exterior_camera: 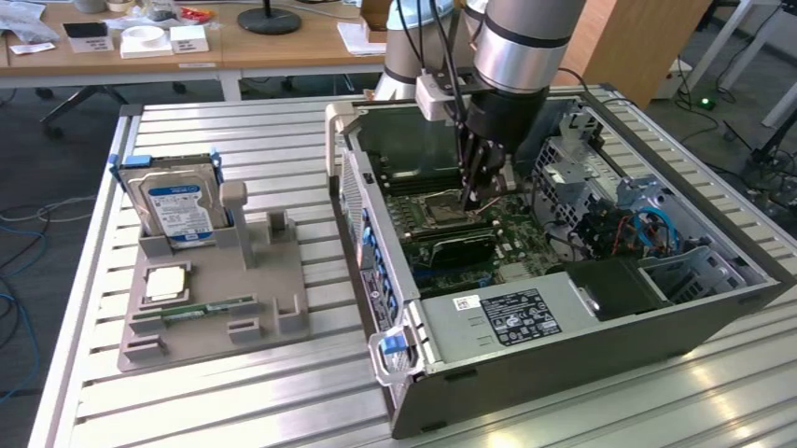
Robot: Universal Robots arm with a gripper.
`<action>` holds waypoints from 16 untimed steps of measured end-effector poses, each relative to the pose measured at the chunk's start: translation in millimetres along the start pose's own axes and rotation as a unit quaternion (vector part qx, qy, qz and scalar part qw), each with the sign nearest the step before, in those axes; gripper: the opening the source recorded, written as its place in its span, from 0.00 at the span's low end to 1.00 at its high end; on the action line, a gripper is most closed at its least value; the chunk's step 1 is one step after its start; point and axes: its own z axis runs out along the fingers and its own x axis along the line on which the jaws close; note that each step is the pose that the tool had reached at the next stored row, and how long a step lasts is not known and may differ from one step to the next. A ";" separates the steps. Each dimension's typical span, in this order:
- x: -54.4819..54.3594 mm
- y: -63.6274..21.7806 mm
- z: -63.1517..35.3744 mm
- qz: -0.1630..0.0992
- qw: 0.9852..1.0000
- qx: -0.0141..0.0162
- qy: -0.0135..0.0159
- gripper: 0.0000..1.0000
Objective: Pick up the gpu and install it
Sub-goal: 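Press down on the gpu until it lock into place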
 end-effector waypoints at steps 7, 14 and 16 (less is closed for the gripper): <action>1.6 -0.2 -0.1 0.000 1.000 0.000 0.000 0.11; 2.5 -0.1 4.2 0.000 1.000 0.000 0.000 0.11; 2.7 0.1 4.7 0.000 1.000 0.000 0.000 0.11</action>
